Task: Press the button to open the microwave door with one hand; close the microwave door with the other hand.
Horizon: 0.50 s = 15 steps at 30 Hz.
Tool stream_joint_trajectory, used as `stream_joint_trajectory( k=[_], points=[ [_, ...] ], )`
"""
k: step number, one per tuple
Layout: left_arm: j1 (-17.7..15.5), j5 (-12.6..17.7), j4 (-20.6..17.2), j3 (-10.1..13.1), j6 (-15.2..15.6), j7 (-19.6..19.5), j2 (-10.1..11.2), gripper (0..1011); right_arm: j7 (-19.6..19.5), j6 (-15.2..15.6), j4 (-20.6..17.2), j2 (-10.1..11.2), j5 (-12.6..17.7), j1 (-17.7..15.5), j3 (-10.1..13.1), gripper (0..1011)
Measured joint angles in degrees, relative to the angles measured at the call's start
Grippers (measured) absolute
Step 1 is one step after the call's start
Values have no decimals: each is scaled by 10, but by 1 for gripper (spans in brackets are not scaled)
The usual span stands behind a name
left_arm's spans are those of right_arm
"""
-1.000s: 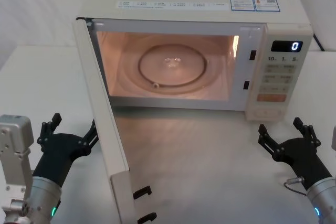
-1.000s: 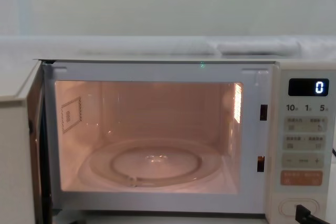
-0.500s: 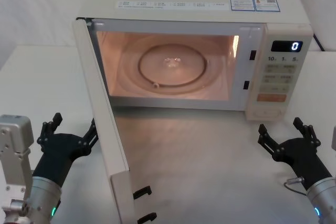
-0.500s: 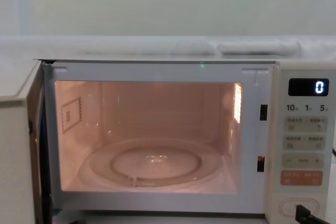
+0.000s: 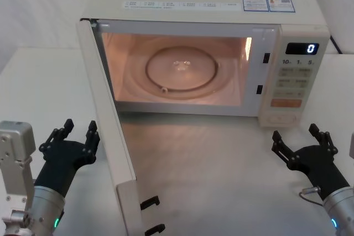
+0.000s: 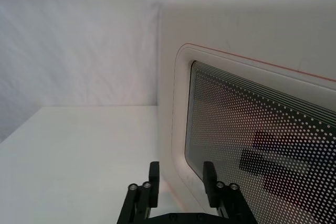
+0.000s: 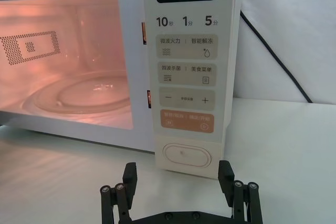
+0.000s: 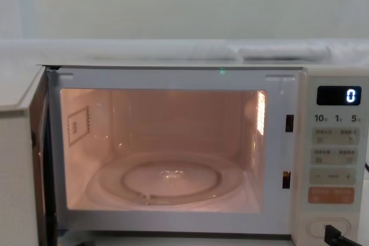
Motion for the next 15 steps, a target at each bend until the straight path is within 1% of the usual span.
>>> stream_joint_trajectory(
  k=[1, 3, 4, 5, 7, 8, 10, 11, 13, 14, 15],
  points=[
    [0, 0, 0, 0, 0, 0, 0, 514, 0, 0, 0, 0, 0, 0, 0, 1002],
    [0, 0, 0, 0, 0, 0, 0, 472, 0, 0, 0, 0, 0, 0, 0, 1002],
    [0, 0, 0, 0, 0, 0, 0, 412, 0, 0, 0, 0, 0, 0, 0, 1002],
    [0, 0, 0, 0, 0, 0, 0, 412, 0, 0, 0, 0, 0, 0, 0, 1002],
    [0, 0, 0, 0, 0, 0, 0, 305, 0, 0, 0, 0, 0, 0, 0, 1002],
    [0, 0, 0, 0, 0, 0, 0, 294, 0, 0, 0, 0, 0, 0, 0, 1002],
    [0, 0, 0, 0, 0, 0, 0, 226, 0, 0, 0, 0, 0, 0, 0, 1002],
    [0, 0, 0, 0, 0, 0, 0, 210, 0, 0, 0, 0, 0, 0, 0, 1002],
    [0, 0, 0, 0, 0, 0, 0, 126, 0, 0, 0, 0, 0, 0, 0, 1002],
    [0, 0, 0, 0, 0, 0, 0, 107, 0, 0, 0, 0, 0, 0, 0, 1002],
    [0, 0, 0, 0, 0, 0, 0, 50, 0, 0, 0, 0, 0, 0, 0, 1002]
  ],
)
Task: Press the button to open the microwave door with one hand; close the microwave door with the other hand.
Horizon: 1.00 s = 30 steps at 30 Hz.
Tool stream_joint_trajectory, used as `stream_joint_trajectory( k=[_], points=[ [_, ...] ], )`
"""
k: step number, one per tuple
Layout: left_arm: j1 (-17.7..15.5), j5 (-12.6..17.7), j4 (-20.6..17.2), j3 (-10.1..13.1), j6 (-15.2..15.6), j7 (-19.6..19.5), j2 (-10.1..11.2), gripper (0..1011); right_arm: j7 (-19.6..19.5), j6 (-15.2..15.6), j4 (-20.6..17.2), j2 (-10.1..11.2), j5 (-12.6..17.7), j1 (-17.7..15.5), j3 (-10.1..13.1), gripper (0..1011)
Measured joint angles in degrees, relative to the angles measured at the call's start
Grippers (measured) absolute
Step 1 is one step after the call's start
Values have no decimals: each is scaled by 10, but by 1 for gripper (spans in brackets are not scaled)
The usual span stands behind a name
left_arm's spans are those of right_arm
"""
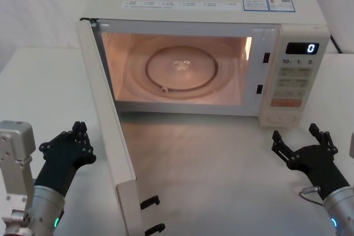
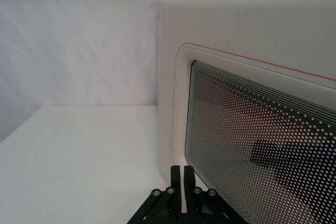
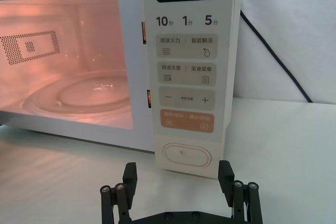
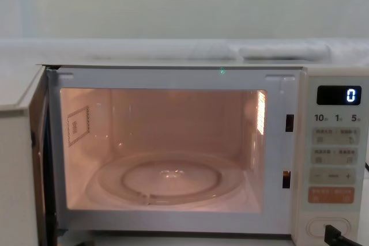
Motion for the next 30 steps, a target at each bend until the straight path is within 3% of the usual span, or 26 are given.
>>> stream_joint_trajectory(
  k=[3, 16, 30],
  points=[
    [0, 0, 0, 0, 0, 0, 0, 1, 0, 0, 0, 0, 0, 0, 0, 1002],
    [0, 1, 0, -1, 0, -2, 0, 0, 0, 0, 0, 0, 0, 0, 0, 1002],
    [14, -9, -17, -27, -6, -69, 7, 0, 0, 0, 0, 0, 0, 0, 0, 1002]
  ],
)
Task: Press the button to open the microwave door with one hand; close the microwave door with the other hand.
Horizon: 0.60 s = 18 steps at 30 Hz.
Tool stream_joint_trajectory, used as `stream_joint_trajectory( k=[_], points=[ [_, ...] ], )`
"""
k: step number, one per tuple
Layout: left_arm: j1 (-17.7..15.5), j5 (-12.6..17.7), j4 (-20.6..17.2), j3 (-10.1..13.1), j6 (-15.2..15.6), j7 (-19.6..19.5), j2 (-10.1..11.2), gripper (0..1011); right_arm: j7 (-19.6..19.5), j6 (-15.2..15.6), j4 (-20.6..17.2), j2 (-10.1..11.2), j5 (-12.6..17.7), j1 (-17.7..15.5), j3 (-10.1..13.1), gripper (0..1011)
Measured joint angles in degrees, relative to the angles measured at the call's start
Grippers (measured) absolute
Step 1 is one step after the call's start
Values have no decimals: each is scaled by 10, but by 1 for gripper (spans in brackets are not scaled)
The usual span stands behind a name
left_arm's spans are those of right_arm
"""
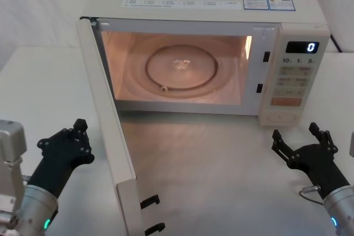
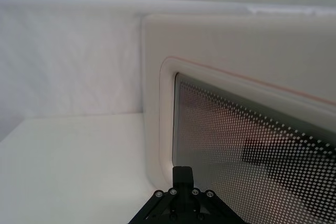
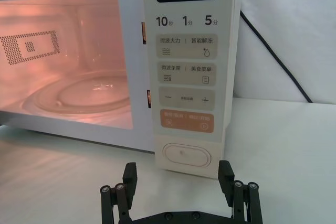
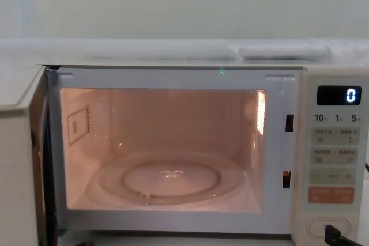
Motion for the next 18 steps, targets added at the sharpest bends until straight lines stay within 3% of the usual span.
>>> stream_joint_trajectory(
  k=[6, 9, 18],
  points=[
    [12, -35, -18, -21, 2, -40, 15, 0, 0, 0, 0, 0, 0, 0, 0, 1002],
    [22, -68, -31, -36, 4, -70, 33, 0, 0, 0, 0, 0, 0, 0, 0, 1002],
    [35, -120, -58, -63, 22, -108, 77, 0, 0, 0, 0, 0, 0, 0, 0, 1002]
  ],
)
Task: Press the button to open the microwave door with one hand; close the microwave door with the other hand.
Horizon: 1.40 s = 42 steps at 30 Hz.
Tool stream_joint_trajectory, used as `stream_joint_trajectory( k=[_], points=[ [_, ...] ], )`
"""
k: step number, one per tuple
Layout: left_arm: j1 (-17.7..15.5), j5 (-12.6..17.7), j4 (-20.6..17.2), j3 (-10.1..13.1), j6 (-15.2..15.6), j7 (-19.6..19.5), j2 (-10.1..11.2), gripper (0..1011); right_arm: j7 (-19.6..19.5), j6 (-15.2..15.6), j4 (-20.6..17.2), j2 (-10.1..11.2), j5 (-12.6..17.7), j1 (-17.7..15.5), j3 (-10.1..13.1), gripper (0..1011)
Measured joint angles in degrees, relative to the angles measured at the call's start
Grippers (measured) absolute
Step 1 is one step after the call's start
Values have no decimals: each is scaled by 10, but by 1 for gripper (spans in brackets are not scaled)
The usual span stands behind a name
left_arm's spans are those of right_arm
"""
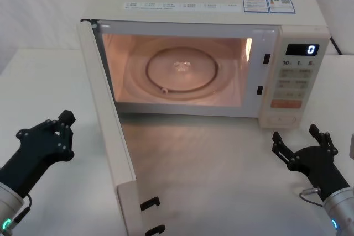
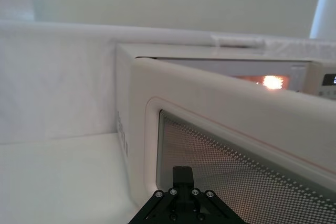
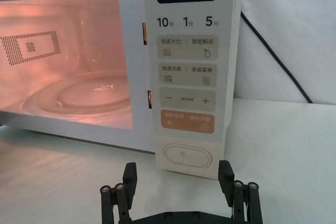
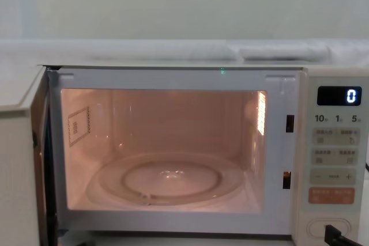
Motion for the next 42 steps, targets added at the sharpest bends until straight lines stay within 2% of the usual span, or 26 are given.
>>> stream_joint_trajectory(
  k=[8, 12, 21, 28, 42],
  points=[
    [-4, -60, -8, -10, 28, -25, 23, 0, 0, 0, 0, 0, 0, 0, 0, 1002],
    [-9, -72, -8, -4, 33, -36, 36, 0, 0, 0, 0, 0, 0, 0, 0, 1002],
    [-30, -87, -14, 19, 34, -60, 65, 0, 0, 0, 0, 0, 0, 0, 0, 1002],
    [-48, -102, -16, 32, 36, -70, 77, 0, 0, 0, 0, 0, 0, 0, 0, 1002],
    [-106, -97, -5, 94, 53, -66, 101, 0, 0, 0, 0, 0, 0, 0, 0, 1002]
  ],
)
